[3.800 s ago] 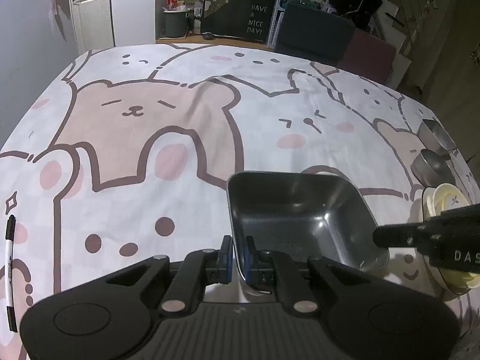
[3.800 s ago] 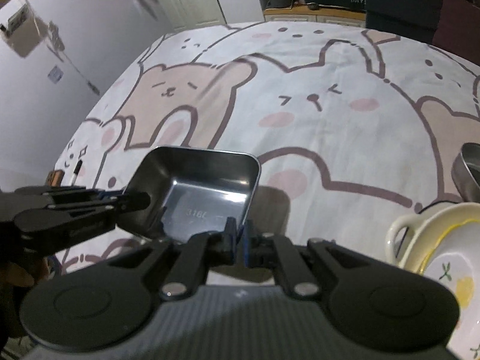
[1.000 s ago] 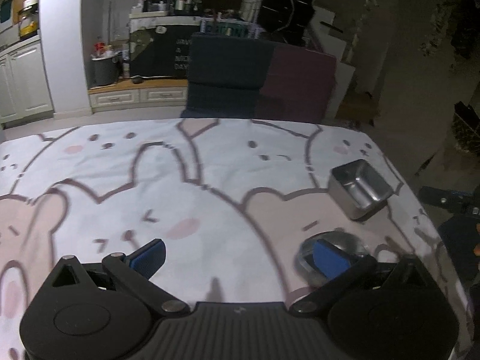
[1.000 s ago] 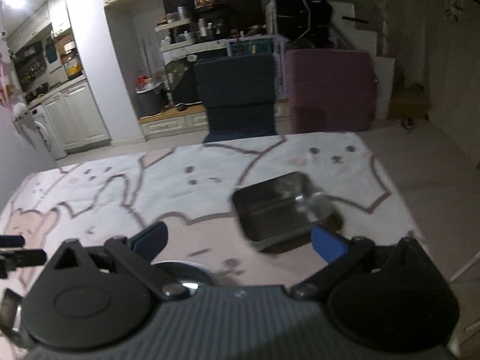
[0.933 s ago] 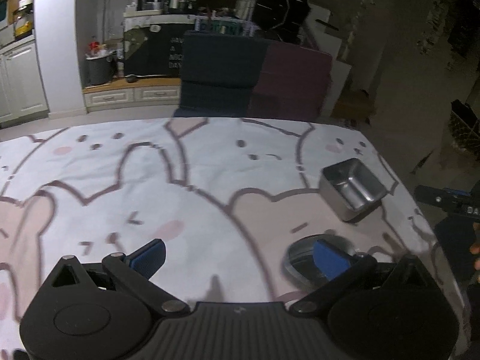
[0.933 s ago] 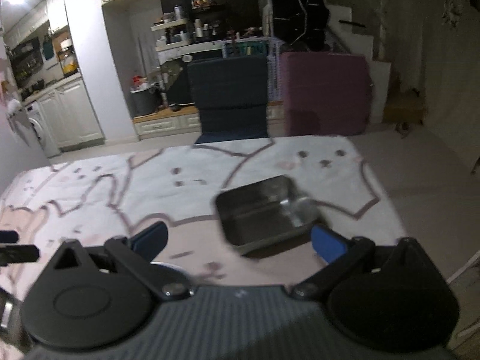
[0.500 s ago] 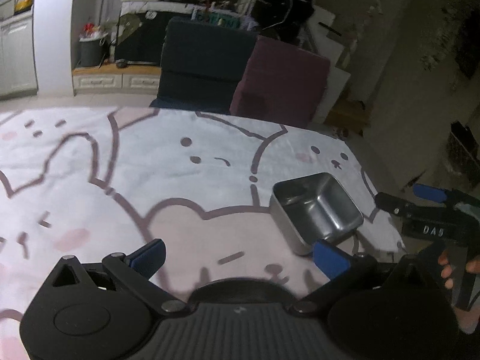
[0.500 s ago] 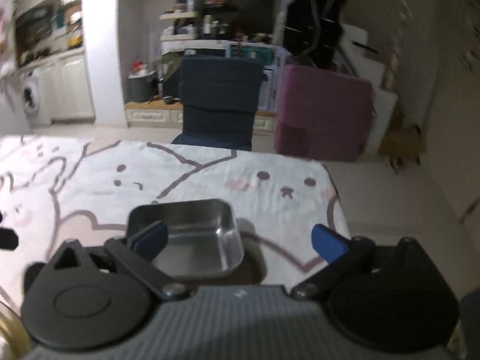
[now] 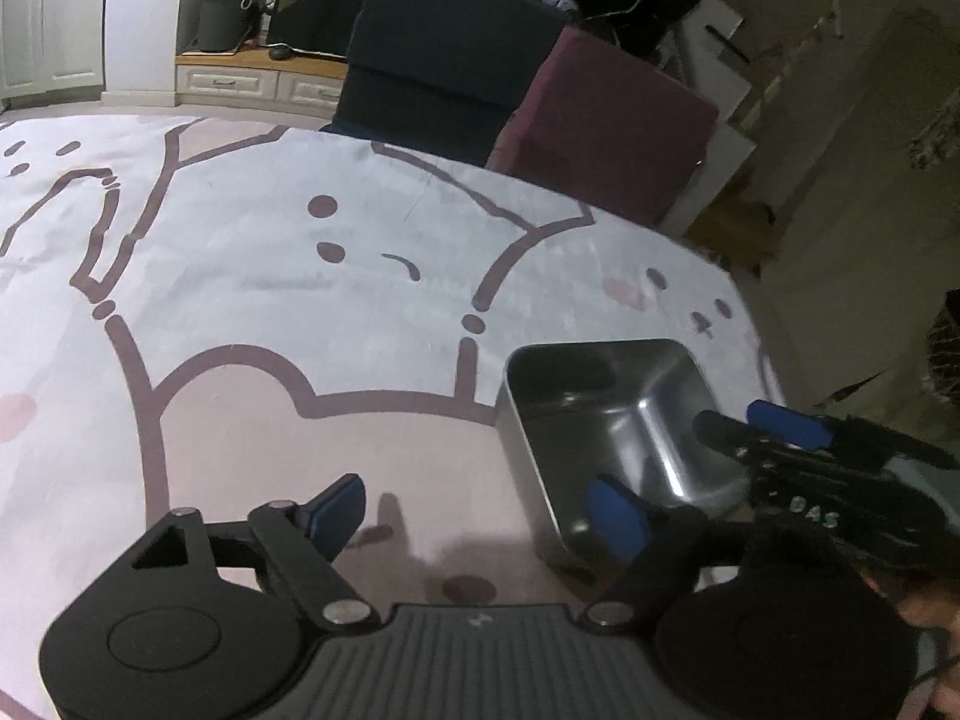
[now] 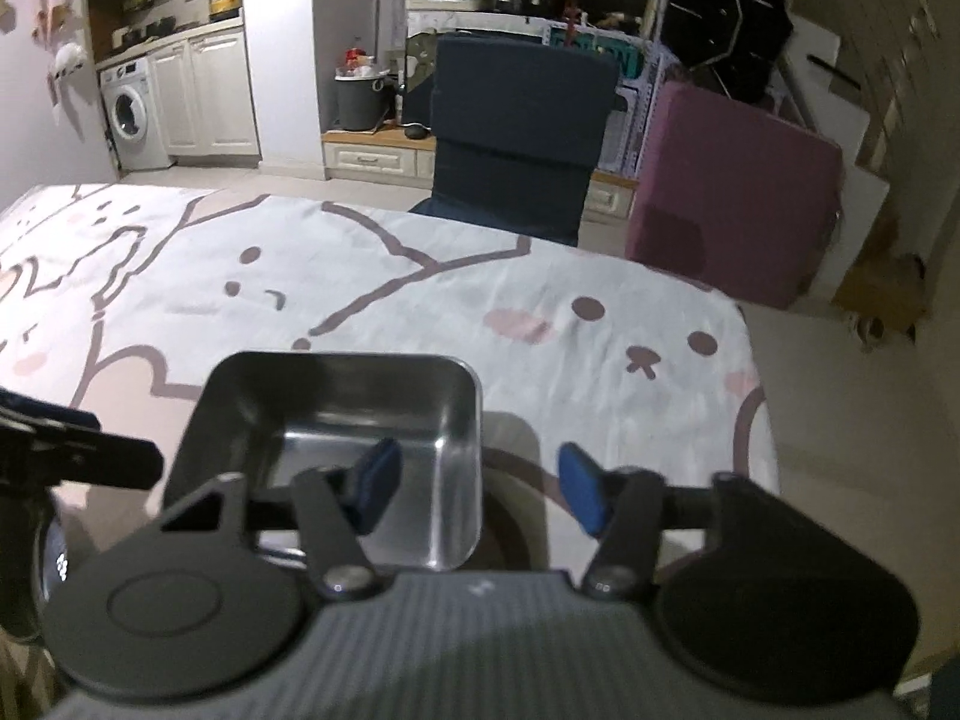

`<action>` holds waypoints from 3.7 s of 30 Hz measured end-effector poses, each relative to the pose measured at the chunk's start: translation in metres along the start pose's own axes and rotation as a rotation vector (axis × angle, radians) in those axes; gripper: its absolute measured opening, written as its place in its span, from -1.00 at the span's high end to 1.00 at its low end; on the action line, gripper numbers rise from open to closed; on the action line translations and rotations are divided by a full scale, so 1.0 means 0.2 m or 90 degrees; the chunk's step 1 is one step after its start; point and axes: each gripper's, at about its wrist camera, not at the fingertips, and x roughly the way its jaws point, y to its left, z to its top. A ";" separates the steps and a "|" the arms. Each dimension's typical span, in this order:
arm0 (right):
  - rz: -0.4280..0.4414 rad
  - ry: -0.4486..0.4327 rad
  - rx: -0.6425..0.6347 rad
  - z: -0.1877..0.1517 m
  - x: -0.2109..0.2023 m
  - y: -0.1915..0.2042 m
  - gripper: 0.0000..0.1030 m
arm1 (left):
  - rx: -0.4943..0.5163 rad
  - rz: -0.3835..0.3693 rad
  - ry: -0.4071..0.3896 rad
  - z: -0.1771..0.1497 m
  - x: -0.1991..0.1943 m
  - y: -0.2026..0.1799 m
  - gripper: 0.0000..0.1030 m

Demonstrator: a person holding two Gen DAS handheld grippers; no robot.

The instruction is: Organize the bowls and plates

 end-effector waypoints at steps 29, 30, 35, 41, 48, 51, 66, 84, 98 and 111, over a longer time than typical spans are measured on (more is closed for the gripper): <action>0.028 0.023 0.050 0.02 -0.03 0.04 0.91 | 0.051 -0.055 0.016 0.02 0.00 -0.05 0.82; 0.024 0.020 0.055 0.02 -0.05 0.05 0.91 | 0.051 -0.060 0.008 0.03 -0.04 -0.04 0.82; 0.010 -0.002 0.085 0.03 -0.23 0.14 0.91 | 0.065 -0.076 -0.033 0.06 -0.27 -0.01 0.82; 0.012 -0.039 0.108 0.09 -0.49 0.33 0.90 | 0.073 -0.088 -0.070 0.07 -0.61 0.10 0.82; 0.018 -0.064 0.098 0.11 -0.76 0.64 0.89 | 0.095 -0.075 -0.104 0.00 -0.97 0.28 0.82; 0.030 -0.067 0.103 0.10 -0.84 0.78 0.88 | 0.101 -0.069 -0.115 -0.03 -1.10 0.38 0.82; 0.102 -0.059 0.120 0.01 -0.99 1.44 0.85 | 0.131 -0.007 -0.113 -0.25 -1.51 0.95 0.83; 0.207 0.057 0.077 -0.08 -0.79 2.15 0.78 | 0.070 0.072 -0.081 -0.40 -1.61 1.55 0.83; 0.221 0.142 0.044 -0.14 -0.54 2.44 0.76 | 0.095 0.138 0.003 -0.50 -1.46 1.74 0.83; 0.196 0.181 0.040 -0.16 -0.46 2.47 0.76 | 0.138 0.157 0.039 -0.49 -1.34 1.73 0.82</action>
